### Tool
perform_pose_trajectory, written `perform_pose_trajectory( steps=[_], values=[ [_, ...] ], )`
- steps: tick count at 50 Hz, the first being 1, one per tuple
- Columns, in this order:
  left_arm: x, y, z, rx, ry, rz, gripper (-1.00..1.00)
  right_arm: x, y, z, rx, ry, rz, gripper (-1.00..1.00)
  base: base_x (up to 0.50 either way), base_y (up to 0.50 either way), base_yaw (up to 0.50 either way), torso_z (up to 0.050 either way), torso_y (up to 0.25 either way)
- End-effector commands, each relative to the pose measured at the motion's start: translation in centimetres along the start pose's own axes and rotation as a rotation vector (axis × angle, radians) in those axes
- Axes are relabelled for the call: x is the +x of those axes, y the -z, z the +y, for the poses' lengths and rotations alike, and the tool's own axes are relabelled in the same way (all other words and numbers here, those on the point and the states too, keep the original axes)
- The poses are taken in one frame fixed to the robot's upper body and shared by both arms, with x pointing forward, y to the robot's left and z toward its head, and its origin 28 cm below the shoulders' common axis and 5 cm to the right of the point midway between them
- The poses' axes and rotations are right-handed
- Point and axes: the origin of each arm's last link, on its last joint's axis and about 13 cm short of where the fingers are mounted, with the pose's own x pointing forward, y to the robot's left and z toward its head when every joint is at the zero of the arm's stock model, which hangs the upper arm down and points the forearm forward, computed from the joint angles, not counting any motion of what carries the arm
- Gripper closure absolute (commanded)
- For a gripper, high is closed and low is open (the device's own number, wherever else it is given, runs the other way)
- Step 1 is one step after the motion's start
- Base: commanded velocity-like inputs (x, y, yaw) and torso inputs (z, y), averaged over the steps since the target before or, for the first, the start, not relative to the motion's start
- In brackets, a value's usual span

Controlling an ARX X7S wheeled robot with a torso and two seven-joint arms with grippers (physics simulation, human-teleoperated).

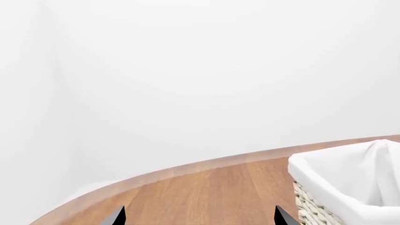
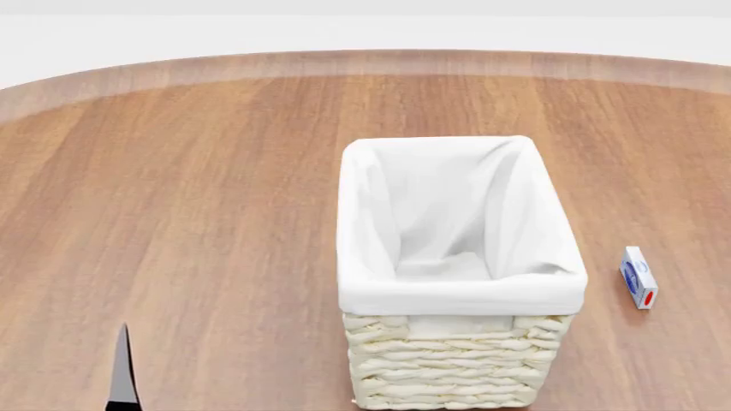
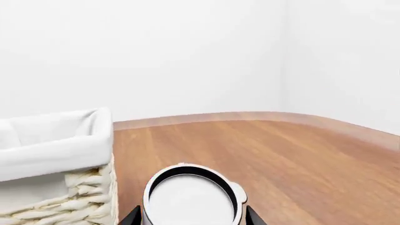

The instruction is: Pick up the alphabet soup and put it in the basket.

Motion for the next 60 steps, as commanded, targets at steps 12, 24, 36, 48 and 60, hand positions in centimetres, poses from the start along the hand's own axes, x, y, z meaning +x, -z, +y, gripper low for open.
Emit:
perform_pose_trajectory(
  steps=[12,24,36,48,60],
  values=[
    [0.0,0.1,0.1,-0.001,-0.004,0.000,-1.00,1.1,-5.4,0.8,0.019,-0.025,-0.120,1.00,0.00,0.00,0.00,0.000,0.001],
    [0.0,0.0,0.0,-0.004,-0.001,-0.002,-1.00,1.9,-6.7,1.3,0.034,-0.038,-0.165,1.00,0.00,0.00,0.00,0.000,0.000],
    [0.0,-0.1,0.2,-0.005,-0.005,-0.004,-1.00,2.6,-8.1,2.2,0.053,-0.063,-0.209,1.00,0.00,0.00,0.00,0.000,0.001],
    [0.0,0.0,0.2,-0.007,-0.005,-0.004,-1.00,3.5,-10.2,3.0,0.086,-0.078,-0.280,1.00,0.00,0.00,0.00,0.000,0.001],
    [-0.1,0.0,0.2,-0.009,-0.005,-0.004,-1.00,4.6,-11.7,4.4,0.115,-0.113,-0.339,1.00,0.00,0.00,0.00,0.000,0.000]
  ],
)
